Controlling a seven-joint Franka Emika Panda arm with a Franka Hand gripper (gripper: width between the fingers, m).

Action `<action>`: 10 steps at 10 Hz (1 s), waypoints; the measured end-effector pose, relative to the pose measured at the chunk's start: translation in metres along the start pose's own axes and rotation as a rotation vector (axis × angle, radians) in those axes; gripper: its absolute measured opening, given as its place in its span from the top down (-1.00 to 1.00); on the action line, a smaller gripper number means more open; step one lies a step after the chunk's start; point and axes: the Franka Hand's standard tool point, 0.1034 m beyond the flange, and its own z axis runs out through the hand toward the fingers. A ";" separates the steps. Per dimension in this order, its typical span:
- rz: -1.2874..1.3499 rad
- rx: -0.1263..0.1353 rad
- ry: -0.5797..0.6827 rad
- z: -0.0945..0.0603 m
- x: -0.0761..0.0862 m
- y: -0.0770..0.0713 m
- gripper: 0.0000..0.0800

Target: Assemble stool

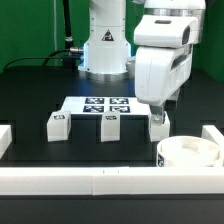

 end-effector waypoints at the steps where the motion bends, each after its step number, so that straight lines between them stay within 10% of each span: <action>1: -0.001 0.000 0.000 0.000 0.000 0.000 -0.62; 10: 0.750 0.048 0.026 0.003 -0.012 -0.008 -0.62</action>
Offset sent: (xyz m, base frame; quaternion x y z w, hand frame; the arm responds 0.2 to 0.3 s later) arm -0.0167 -0.0238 0.0035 0.0029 0.0242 0.4160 0.9090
